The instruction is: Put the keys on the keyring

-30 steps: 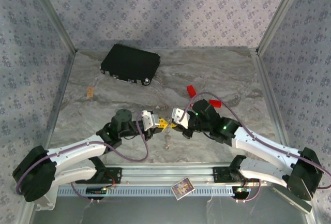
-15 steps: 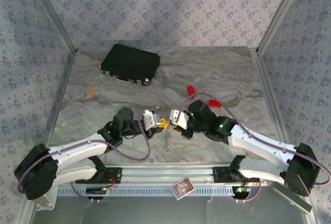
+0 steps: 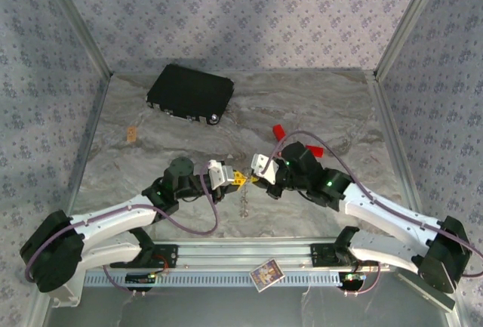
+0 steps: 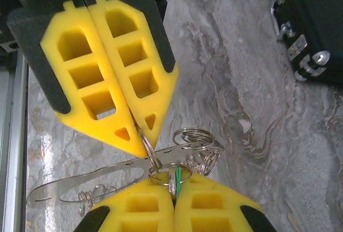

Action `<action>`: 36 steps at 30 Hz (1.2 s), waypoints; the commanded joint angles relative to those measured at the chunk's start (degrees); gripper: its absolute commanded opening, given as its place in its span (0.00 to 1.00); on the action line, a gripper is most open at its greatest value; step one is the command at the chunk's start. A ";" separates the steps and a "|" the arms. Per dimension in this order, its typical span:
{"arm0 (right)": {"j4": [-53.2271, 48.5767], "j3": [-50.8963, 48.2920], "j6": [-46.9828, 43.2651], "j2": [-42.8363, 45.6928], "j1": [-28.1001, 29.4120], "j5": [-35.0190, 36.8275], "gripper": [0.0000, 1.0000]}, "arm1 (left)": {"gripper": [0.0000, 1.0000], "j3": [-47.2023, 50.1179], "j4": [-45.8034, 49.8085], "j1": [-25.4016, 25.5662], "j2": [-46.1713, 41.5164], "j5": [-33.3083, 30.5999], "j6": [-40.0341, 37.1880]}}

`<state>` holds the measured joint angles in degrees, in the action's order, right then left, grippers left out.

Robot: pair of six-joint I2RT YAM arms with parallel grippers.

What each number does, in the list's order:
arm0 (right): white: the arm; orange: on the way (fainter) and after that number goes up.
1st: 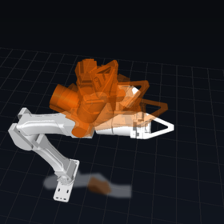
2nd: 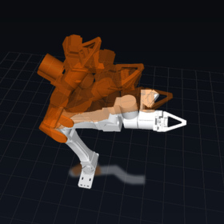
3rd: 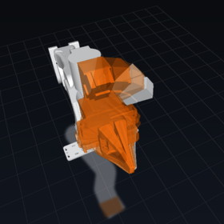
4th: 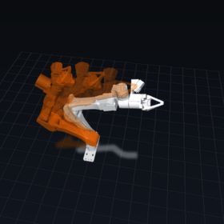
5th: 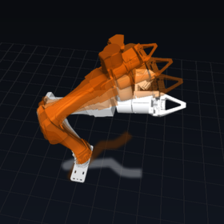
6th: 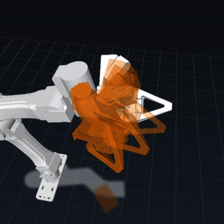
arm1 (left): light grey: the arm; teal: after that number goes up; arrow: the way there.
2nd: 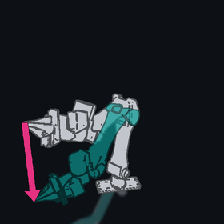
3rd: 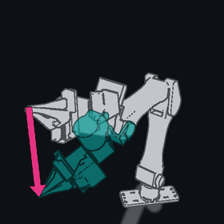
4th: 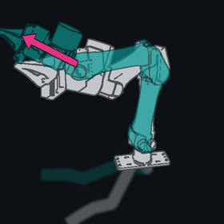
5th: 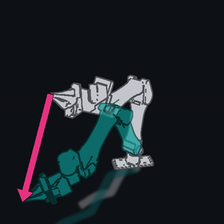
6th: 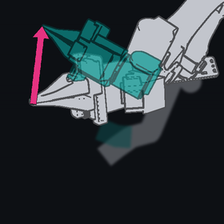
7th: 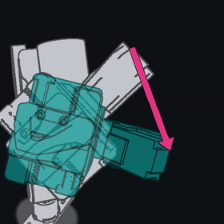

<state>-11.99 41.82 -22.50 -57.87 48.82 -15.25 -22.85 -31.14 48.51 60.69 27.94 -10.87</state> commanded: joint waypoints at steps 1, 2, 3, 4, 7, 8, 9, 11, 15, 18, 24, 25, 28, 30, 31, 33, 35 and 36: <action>2.71 -0.34 0.80 2.07 -0.73 -0.43 0.00 | 0.00 -0.53 0.42 0.11 -0.05 1.81 -0.22; 2.06 -0.19 0.47 2.14 -0.69 -0.15 0.00 | 0.00 -0.53 0.46 0.11 -0.04 1.74 -0.29; 1.54 -0.10 0.27 2.14 -0.74 -0.05 0.00 | 0.00 -0.53 0.58 0.16 -0.04 1.62 -0.37; 1.25 -0.02 0.16 2.14 -0.73 0.14 0.00 | 0.00 -0.53 0.80 0.17 -0.04 1.59 -0.44; 0.38 -0.04 -0.26 2.00 -0.74 0.93 0.00 | 0.00 -0.62 0.97 0.17 -0.04 1.54 -0.47; -0.30 -0.07 -0.52 1.71 -0.71 1.68 0.00 | 0.00 -0.59 0.89 0.18 -0.14 1.50 -0.46; -1.14 -0.10 -0.90 1.18 -0.74 2.61 0.00 | 0.00 -0.59 0.75 0.21 -0.13 1.51 -0.46; -3.17 0.02 -1.48 -0.20 -0.59 4.36 0.00 | 0.00 -0.70 0.80 0.15 -0.05 1.30 -0.47; -4.53 0.76 -1.43 -1.55 -0.07 3.91 0.00 | 0.18 -1.15 1.69 0.14 0.74 -0.17 -0.56; -3.63 1.38 -1.68 -1.07 0.14 3.13 0.00 | 0.26 -1.05 1.18 0.16 1.02 -0.03 -0.29; -5.13 4.63 -3.46 -1.35 0.70 2.09 0.00 | 0.33 -0.73 0.98 0.18 -1.21 -1.66 -0.24; -5.84 5.22 -3.94 -1.54 0.75 2.20 0.00 | 0.33 -0.58 1.04 0.17 -2.15 -2.53 -0.33; -7.18 6.89 -5.16 -1.85 1.01 2.38 0.00 | 0.34 0.52 0.91 0.11 -5.30 -6.60 -0.64; -7.91 7.92 -5.78 -2.07 1.19 2.41 0.00 | 0.34 1.58 0.52 0.14 -8.23 -11.37 -0.77; -8.33 8.62 -6.29 -2.23 1.32 2.51 0.00 | 0.34 2.19 0.31 0.13 -9.84 -14.49 -0.75; -8.94 9.77 -6.78 -2.67 1.60 2.50 0.00 | 0.39 3.34 0.08 0.09 -13.05 -21.21 -0.49; -9.26 10.94 -7.23 -3.25 2.06 2.47 0.00 | 0.41 4.33 0.49 -0.18 -16.30 -28.48 0.17; -9.30 11.46 -7.49 -3.66 2.37 2.42 0.00 | 0.43 4.81 1.04 -0.63 -17.94 -31.93 0.79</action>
<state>-20.23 50.13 -28.16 -60.88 50.30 -12.60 -19.22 -29.76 48.40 46.06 8.51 -11.09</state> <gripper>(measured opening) 0.052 0.421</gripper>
